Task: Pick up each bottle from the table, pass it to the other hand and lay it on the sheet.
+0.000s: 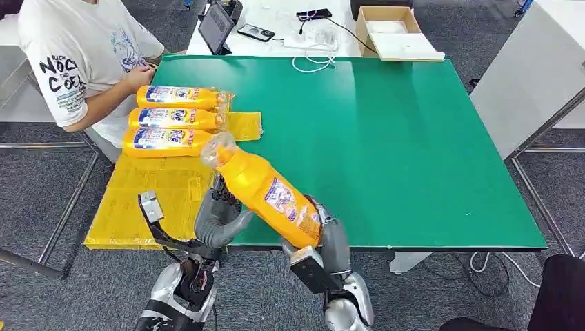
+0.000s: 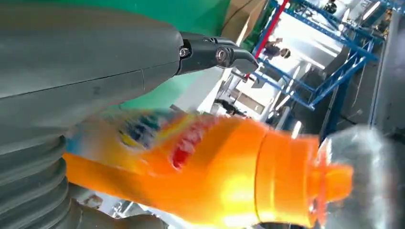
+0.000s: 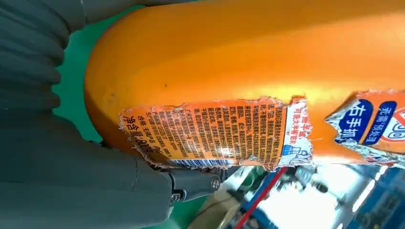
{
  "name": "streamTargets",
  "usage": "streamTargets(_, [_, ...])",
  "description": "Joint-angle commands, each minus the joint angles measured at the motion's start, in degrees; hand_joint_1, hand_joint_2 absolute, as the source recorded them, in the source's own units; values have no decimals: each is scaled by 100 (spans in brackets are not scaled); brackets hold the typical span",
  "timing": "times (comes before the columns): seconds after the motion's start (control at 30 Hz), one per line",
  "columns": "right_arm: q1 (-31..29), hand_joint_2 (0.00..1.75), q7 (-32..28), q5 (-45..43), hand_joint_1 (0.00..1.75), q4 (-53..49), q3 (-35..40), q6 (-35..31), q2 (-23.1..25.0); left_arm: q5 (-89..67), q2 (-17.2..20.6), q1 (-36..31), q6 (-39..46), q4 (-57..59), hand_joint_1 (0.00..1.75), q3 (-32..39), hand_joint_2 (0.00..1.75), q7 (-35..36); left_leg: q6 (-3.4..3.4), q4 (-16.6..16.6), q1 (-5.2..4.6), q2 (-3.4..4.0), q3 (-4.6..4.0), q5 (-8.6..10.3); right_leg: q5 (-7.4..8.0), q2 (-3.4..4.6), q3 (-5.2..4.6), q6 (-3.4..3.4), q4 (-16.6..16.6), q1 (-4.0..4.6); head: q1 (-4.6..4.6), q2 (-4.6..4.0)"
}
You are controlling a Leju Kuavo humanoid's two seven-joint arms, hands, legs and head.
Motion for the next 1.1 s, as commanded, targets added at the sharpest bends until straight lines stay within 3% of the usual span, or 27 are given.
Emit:
streamTargets(0.03, [-525,175,121,-87,175,1311,240,32,47,62,174,-163,-103,316,0,-269,175,74,4,-9,0,6,30,-7,-4,1,30,-11,-10,4,0,0])
streamTargets(0.87, [-615,175,188,-42,175,1474,237,61,35,74,177,-160,-159,344,0,-318,175,88,5,-6,-3,4,35,-10,-10,-4,36,-14,-6,1,0,0])
streamTargets(1.1, [-846,175,170,322,175,2029,571,-67,164,-445,236,-390,176,870,0,-528,175,115,3,-7,0,4,29,-7,-6,-2,30,-13,-7,3,0,0])
